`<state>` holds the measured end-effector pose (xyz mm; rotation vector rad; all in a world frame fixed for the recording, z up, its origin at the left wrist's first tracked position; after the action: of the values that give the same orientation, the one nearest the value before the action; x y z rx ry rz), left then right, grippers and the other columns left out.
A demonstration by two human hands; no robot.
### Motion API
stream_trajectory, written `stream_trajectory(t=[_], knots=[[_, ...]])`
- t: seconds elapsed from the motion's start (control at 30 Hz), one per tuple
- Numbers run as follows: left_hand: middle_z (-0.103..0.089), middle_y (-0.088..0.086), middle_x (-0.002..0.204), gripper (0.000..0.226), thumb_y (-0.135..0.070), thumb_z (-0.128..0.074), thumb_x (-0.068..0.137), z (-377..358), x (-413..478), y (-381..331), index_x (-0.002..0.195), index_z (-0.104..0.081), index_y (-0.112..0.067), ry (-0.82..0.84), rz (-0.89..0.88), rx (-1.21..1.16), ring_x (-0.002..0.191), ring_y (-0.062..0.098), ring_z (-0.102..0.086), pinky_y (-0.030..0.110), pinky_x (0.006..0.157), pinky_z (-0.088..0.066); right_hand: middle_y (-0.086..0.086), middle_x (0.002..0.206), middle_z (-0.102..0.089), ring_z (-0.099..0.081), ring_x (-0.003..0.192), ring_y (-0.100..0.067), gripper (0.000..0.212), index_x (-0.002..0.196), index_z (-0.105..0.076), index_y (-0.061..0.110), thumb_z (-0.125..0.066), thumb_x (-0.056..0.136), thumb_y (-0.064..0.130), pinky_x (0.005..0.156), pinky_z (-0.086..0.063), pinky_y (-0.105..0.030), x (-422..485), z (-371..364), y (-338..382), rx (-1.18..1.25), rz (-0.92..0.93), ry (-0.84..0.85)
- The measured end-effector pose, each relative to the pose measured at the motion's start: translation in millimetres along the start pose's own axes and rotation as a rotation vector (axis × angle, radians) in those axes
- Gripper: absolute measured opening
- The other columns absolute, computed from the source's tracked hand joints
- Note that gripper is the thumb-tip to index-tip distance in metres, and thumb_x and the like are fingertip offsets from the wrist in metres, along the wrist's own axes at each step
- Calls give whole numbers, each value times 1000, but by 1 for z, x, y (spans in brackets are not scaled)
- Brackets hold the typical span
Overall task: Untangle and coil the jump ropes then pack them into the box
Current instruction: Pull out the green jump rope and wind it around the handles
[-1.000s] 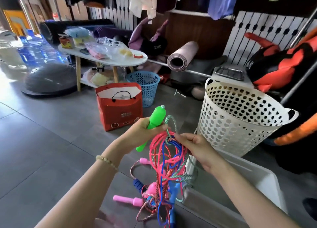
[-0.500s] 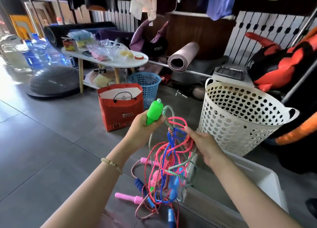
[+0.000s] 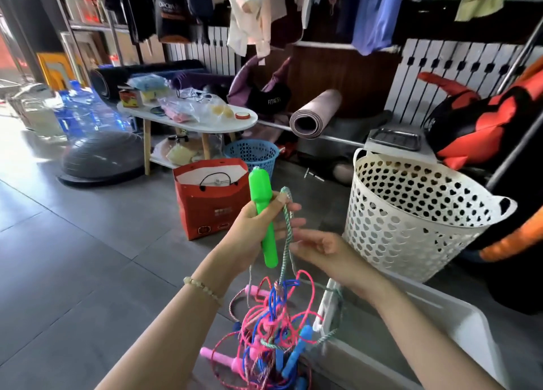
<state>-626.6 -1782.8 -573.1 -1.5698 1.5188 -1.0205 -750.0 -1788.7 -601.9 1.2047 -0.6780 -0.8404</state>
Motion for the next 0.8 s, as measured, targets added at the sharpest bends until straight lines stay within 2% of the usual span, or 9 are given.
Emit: stream_trajectory(t=[0.13,0.23,0.33,0.4,0.47,0.57,0.67,0.73,0.8], knots=[[-73,-4,82,12,-20,-48,97,8,6,-2,91,-56,-14,-60,-3,-24,71,18,-72,27,65,-59,-3,90,-70,-63,81,0,13,98,-67,0,-57,90,4,77,-47,-12,-1,-22,-6,-12,-9,119],[-72,1,98,16,-20,-47,97,22,9,4,105,-60,-18,-24,1,34,81,17,-71,31,78,-58,-1,72,-72,-66,64,-2,10,83,-68,2,-60,88,4,62,-52,-13,2,-3,-1,152,5,-120],[-69,0,103,19,-21,-51,97,26,1,42,110,-65,-20,194,135,412,92,12,-64,37,92,-51,-3,73,-74,-69,68,-8,11,84,-70,7,-59,88,6,62,-54,-16,4,25,9,343,86,-367],[-64,-10,82,8,-18,-62,92,22,-8,64,91,-67,-13,339,132,706,76,4,-56,33,81,-53,-2,75,-74,-70,69,-10,12,85,-69,9,-58,89,8,63,-54,-16,5,32,15,408,106,-428],[-61,-14,68,9,-13,-70,86,17,-9,69,79,-64,-12,368,91,785,65,1,-52,22,68,-48,-2,76,-74,-70,70,-11,12,85,-69,10,-58,90,11,64,-55,-17,6,36,15,438,104,-467],[-69,-6,66,8,-5,-68,85,15,-5,53,78,-64,-7,217,60,620,59,4,-61,18,62,-50,-1,86,-74,-70,79,-12,17,95,-66,12,-54,91,23,68,-56,-20,7,36,10,551,81,-430],[-70,-3,68,4,-4,-61,89,16,-1,28,86,-63,-4,31,-11,311,59,6,-63,18,59,-53,0,100,-73,-68,90,-11,37,104,-65,14,-47,85,40,82,-55,-25,6,21,-4,482,-29,-238],[-70,-3,70,5,-7,-58,90,17,1,14,88,-62,-8,-49,-31,127,62,7,-66,19,60,-55,0,101,-72,-66,93,-8,35,104,-67,13,-51,84,36,89,-49,-23,3,4,-10,325,-68,-71],[-72,-2,75,6,-10,-58,91,20,3,4,89,-63,-12,-90,-44,18,66,9,-68,18,61,-55,1,97,-73,-64,89,-3,25,103,-68,10,-60,84,24,85,-49,-17,1,-9,-13,199,-46,-6]])
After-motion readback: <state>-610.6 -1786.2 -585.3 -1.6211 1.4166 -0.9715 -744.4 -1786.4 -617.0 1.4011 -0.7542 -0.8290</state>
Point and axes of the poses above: each hand's wrist, its own x-axis towards the middle knuckle, its own z-axis out of the back of the hand, y = z × x, the point moved 6 cm from there along x, towards the middle knuckle
